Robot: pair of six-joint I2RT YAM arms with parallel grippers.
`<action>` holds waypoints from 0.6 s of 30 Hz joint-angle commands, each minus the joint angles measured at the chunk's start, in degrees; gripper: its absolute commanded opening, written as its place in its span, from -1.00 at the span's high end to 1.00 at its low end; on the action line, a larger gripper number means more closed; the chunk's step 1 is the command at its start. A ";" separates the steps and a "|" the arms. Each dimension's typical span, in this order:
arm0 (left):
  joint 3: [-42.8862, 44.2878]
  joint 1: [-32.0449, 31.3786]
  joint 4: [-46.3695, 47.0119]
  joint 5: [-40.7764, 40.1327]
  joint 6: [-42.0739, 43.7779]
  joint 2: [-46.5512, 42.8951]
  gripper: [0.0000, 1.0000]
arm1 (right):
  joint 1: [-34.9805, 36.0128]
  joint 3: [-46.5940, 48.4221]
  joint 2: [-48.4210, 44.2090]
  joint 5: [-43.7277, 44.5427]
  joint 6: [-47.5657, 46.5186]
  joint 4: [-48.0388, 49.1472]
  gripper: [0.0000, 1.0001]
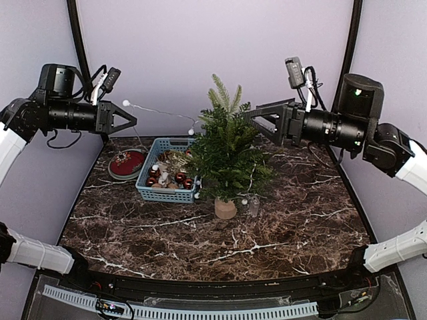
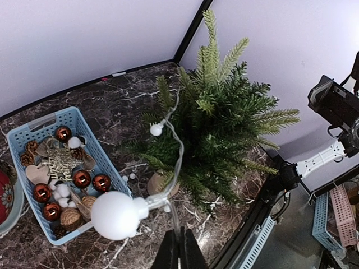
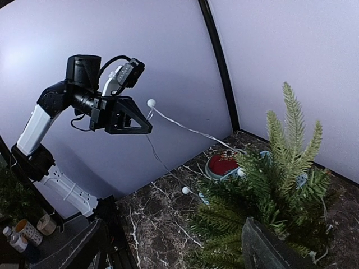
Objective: Decorate the small christmas tree
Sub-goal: Wrap the light string in the gap of the branches.
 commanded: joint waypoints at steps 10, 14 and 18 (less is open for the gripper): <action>-5.78 0.21 0.49 17.91 -4.71 -5.18 1.00 | 20.10 1.69 4.46 16.77 -9.05 7.65 -0.58; -6.67 0.21 0.70 21.40 -4.86 -5.36 1.00 | 25.48 0.55 9.42 21.68 -9.84 12.45 -0.62; -7.25 0.21 1.21 23.29 -5.16 -5.24 1.00 | 27.88 0.37 16.18 22.24 -9.40 17.69 -0.68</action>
